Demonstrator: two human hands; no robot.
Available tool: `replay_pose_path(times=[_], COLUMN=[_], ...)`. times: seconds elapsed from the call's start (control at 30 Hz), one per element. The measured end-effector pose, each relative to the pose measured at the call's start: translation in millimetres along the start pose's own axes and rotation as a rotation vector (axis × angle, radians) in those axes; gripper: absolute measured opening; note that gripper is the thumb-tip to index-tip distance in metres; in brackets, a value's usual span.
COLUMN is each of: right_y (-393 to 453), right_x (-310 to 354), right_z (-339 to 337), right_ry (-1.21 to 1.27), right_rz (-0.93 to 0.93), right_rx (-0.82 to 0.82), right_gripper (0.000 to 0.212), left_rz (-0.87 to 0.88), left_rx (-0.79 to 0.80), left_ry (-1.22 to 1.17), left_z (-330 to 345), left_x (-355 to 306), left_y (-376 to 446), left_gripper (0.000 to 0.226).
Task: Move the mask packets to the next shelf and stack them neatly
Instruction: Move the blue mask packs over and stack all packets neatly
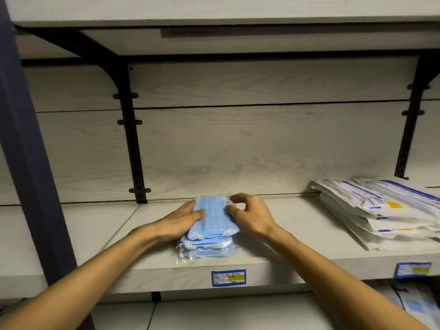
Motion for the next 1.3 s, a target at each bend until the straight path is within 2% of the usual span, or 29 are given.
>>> replay_pose_path(times=[0.07, 0.13, 0.17, 0.27, 0.37, 0.47, 0.57, 0.67, 0.83, 1.03, 1.2, 1.3], right_y=[0, 1, -3, -9, -3, 1, -3, -5, -9, -5, 7, 6], right_x=[-8, -16, -14, -3, -3, -7, -4, 5, 12, 16, 10, 8], right_z=[13, 31, 38, 52, 50, 38, 26, 25, 36, 31, 10, 8], right_ry=[0.113, 0.333, 0.444, 0.596, 0.467, 0.330, -0.029, -0.300, -0.604, -0.637, -0.435, -0.367], right_rz=[0.025, 0.094, 0.139, 0.163, 0.143, 0.107, -0.068, -0.209, -0.334, -0.278, -0.145, -0.105], right_rx=[0.092, 0.194, 0.245, 0.328, 0.355, 0.326, 0.240, 0.237, 0.352, 0.426, 0.313, 0.304], right_gripper=[0.072, 0.079, 0.077, 0.044, 0.058, 0.063, 0.064, 0.058, 0.056, 0.058, 0.064, 0.064], left_rz=[0.005, 0.010, 0.004, -0.007, -0.016, 0.004, 0.029, 0.060, 0.035, -0.039, -0.013, 0.002], left_rx=[0.014, 0.019, -0.014, -0.141, -0.168, -0.120, -0.094, -0.017, 0.051, 0.092, 0.021, -0.018], left_ry=[0.042, -0.053, -0.131, -0.368, -0.431, -0.250, 0.072, 0.399, 0.599, 0.766, 0.802, 0.790], left_z=[-1, 3, 4, 4, 7, 5, -1, -3, 3, -1, -20, -27], left_x=[0, 3, 7, 9, 6, 7, -1, -1, 2, -12, -38, -47], left_y=[-2, -3, -2, 2, 1, 2, -3, -2, -3, -1, 4, 3], left_gripper=[0.056, 0.055, 0.051, 0.031, 0.027, 0.042, 0.067, 0.063, 0.062, 0.062, 0.061, 0.059])
Point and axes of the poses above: each hand's wrist, its own y-axis towards the middle knuckle, its own z-axis out of the palm, x = y × z, the point moved 8 cm from there along y, towards the middle knuckle, and after that the axes turned 10 degrees about -y, right-handed, at the moved point
